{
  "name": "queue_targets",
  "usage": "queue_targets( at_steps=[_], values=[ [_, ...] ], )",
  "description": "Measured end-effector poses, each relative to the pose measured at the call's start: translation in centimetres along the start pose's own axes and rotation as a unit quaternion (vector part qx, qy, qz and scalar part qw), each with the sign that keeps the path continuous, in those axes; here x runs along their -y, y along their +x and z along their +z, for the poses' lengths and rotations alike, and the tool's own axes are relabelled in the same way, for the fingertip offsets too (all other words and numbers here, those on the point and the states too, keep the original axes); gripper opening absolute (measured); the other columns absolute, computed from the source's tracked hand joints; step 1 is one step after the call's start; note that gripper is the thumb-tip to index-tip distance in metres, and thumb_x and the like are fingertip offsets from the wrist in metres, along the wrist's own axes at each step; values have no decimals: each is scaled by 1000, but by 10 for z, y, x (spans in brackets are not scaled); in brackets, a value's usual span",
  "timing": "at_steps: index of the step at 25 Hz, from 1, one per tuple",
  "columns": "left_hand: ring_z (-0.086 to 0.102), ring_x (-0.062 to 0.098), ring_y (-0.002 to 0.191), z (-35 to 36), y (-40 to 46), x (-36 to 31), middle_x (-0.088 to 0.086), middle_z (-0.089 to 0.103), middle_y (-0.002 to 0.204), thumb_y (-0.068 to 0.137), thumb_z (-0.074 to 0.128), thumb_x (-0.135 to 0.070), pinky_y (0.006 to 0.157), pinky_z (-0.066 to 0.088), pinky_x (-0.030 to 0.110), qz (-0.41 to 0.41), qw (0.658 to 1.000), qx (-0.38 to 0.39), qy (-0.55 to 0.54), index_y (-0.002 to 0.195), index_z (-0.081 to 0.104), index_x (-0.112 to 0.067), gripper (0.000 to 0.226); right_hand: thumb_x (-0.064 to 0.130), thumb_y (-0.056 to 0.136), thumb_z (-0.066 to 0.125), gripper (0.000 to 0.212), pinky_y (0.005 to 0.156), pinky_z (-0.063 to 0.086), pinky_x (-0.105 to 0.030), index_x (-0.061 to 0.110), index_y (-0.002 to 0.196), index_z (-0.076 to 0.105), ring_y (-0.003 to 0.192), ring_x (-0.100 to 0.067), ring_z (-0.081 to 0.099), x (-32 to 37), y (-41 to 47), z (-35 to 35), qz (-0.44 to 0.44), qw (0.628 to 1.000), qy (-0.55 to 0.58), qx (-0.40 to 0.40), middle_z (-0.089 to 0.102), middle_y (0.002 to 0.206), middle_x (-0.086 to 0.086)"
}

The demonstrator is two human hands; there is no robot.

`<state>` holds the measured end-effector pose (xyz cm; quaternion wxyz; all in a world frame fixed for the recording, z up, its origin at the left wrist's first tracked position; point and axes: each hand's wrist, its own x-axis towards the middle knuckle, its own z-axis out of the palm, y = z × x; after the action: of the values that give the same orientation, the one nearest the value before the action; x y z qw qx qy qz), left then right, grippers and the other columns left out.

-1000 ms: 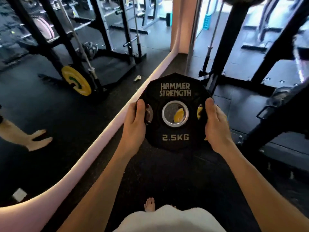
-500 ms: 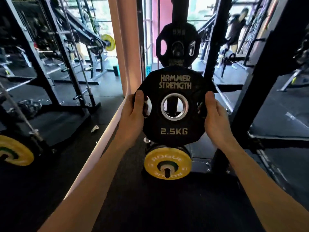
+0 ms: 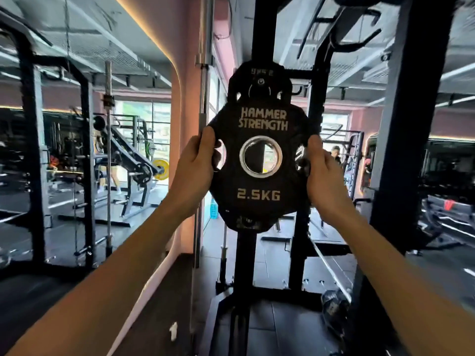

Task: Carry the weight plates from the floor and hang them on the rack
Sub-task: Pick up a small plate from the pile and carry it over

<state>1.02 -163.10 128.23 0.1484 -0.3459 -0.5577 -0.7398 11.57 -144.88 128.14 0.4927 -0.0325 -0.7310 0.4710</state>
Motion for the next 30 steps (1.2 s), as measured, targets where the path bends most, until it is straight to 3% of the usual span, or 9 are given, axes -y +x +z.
queue_targets(
  at_steps=[2,4,6,9,15,21,25,28,30],
  values=[
    [51,8,67,9,34,-4,3,56,77,103,38,-47,63,41,20,28,999,10,-23,97,61,-12,42,65,96,33,56,63,40,-33,19,67,48,58,-13,46,6,34,2,-26,1000,-6,-12,47,55,9],
    [45,4,56,16,67,-9,-1,50,68,104,36,-44,53,36,16,57,998,10,-17,88,59,-15,40,68,94,34,60,63,43,-35,15,69,50,58,-19,49,11,64,7,-49,999,-11,-18,50,59,-2],
    [40,5,53,23,101,-11,-1,47,66,104,36,-45,51,32,22,90,996,17,-20,86,58,-16,41,78,85,34,76,76,54,-46,8,83,61,72,-34,63,14,96,13,-63,998,-11,-17,65,76,-16],
    [36,9,56,32,151,-9,3,45,69,102,37,-49,57,26,31,124,991,30,-28,87,57,-13,43,80,82,31,73,92,52,-49,18,97,68,93,-25,68,17,143,23,-75,996,-16,-34,73,95,-6],
    [41,7,53,50,221,6,-11,47,58,100,38,-54,57,31,29,135,990,30,-10,79,55,-17,46,65,96,31,60,85,53,-39,17,94,66,91,-20,66,8,208,36,-81,995,-22,-61,70,92,-2],
    [54,11,67,64,264,21,5,60,79,102,35,-50,61,42,23,132,991,22,-9,95,61,-10,49,68,94,28,69,90,53,-48,11,95,66,91,-25,67,-3,254,49,-96,991,-56,-71,70,93,-8],
    [65,18,101,68,290,36,6,70,107,100,34,-57,85,50,32,136,990,22,26,116,64,-13,55,76,88,26,79,91,53,-48,9,98,67,92,-25,68,-17,275,55,-91,992,-58,-61,71,95,-8],
    [65,16,102,72,304,51,0,70,108,99,34,-60,88,52,34,121,991,36,39,118,63,-17,54,83,78,26,88,95,52,-47,11,107,67,98,-24,67,-28,289,61,-66,995,-51,-53,71,103,-7],
    [65,12,95,76,308,60,-4,69,103,100,34,-59,78,51,28,117,992,29,45,116,61,-16,53,77,87,26,83,95,51,-47,6,107,67,97,-25,66,-34,296,63,-64,995,-70,-44,70,103,-10]
  ],
)
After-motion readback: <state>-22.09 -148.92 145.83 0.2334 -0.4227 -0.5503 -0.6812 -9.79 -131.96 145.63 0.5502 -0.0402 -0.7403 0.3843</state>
